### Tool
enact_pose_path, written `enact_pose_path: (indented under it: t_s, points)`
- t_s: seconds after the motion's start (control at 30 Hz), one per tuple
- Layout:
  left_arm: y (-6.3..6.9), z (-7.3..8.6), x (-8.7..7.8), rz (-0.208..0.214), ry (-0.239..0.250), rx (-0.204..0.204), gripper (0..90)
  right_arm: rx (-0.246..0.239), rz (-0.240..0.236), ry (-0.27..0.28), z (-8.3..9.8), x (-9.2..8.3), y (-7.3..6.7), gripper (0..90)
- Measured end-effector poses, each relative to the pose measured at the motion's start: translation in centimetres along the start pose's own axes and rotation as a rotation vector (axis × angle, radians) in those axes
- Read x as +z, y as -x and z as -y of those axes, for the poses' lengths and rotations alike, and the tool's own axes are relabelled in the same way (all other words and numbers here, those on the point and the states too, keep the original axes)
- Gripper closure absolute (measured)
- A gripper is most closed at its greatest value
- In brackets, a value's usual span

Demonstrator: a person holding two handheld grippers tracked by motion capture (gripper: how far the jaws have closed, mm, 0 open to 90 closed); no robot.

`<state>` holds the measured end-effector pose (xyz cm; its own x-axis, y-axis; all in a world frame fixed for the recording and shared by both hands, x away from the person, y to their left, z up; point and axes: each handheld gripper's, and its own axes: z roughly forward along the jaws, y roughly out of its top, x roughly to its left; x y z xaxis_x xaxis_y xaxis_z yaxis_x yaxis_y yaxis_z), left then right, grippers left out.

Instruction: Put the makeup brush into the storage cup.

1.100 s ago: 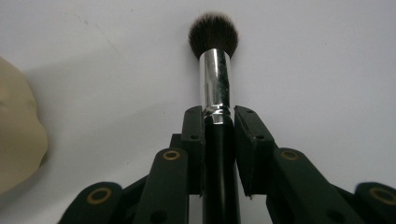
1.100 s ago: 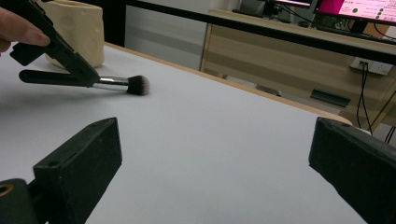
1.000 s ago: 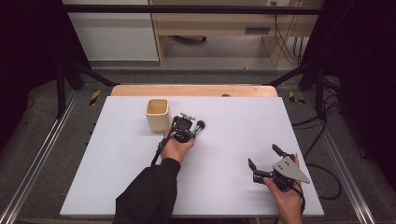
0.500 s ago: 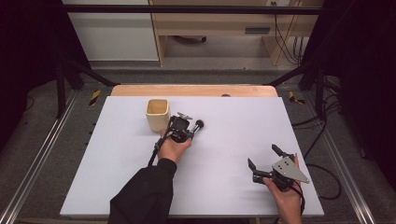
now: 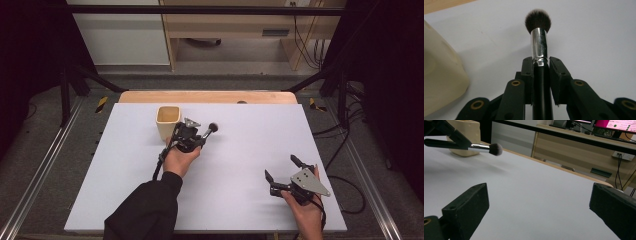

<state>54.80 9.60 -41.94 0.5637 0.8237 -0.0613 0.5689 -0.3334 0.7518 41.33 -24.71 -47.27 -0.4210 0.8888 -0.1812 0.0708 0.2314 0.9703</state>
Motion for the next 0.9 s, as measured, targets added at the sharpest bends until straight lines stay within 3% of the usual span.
enact_pose_path:
  t_s: [0.43, 0.9]
  points:
    - [-0.5, 0.2, -2.3, 0.030, 0.091, -0.014, 74.5, -0.001, 0.001, -0.001, 0.0, 0.0, 0.0, 2.7]
    - [-0.7, 0.2, -3.1, 0.037, 0.119, -0.012, 74.4, -0.007, -0.001, -0.007, 0.0, 0.1, -0.1, 2.7]
